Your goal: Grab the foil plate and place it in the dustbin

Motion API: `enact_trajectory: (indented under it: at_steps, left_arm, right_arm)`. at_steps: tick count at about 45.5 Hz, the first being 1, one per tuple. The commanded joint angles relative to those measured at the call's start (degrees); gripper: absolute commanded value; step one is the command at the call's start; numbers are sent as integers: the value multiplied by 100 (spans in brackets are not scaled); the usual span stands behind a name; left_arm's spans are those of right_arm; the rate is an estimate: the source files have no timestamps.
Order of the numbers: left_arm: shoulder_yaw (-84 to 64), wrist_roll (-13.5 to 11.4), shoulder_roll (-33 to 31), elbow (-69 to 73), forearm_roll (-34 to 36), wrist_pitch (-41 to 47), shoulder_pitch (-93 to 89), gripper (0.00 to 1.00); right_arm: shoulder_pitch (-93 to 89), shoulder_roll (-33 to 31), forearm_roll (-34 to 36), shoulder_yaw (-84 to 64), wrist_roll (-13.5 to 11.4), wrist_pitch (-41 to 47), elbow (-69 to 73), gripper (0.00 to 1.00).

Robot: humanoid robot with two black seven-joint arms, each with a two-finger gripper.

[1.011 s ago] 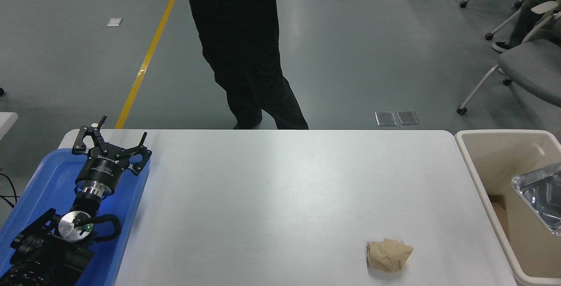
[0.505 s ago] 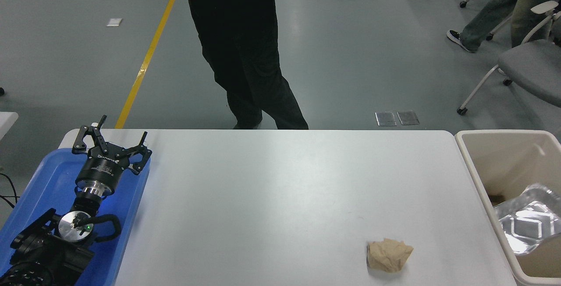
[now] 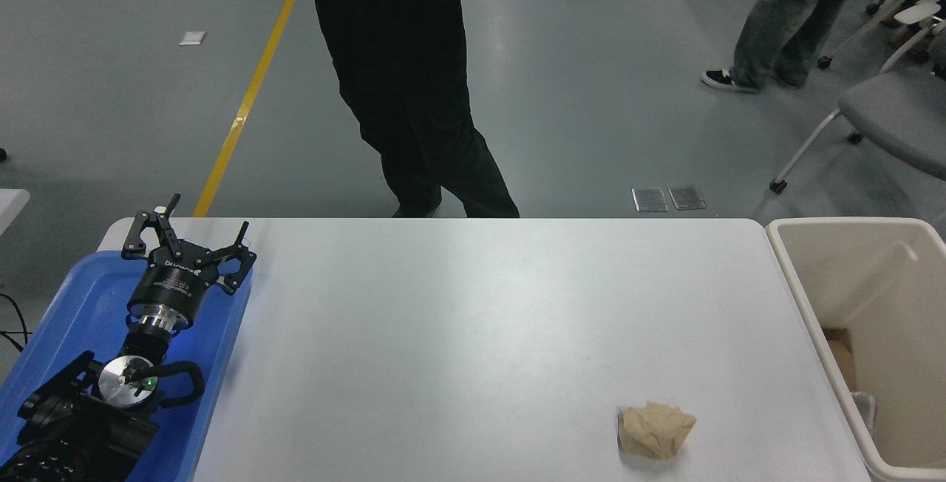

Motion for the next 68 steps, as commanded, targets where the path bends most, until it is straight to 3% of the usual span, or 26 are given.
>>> enact_trajectory:
  at_steps: [1,21,23,26,27,33,44,55,68]
  left_arm:
    - [7,4,0,0,3,0,-2,99]
    - [7,13,0,0,3,0,-2,99]
    - [7,13,0,0,3,0,-2,99]
    - [7,13,0,0,3,0,-2,99]
    - [7,13,0,0,3,0,-2,99]
    - [7,4,0,0,-6,0,7,99]
    - [-2,-4,0,0,-6,0,16,99]
    - [-2,-4,0,0,-6,0,7,99]
    - [-2,4,0,0,3,0,7,99]
  right_arm:
    - [1572,-268,-837,-611,14,29,1567,67]
    - [3989,197,-899,-1666,31,64,3939,67]
    - [4367,320,-899,-1886,31,99,4317,74]
    - [4903,505,-899,-2123,31,126,4748,98]
    - [5053,549,-899,-2159,31,126,4872,100]
    - [5669,672,-873,-2150,23,450,5198,100]
    - [6644,1173,-776,-2001,23,2014,5216,100]
    - [7401,2060,-240,-2010,23,3298,5207,100]
    - [7498,2474,-231,-2133,14,3545,5180,100]
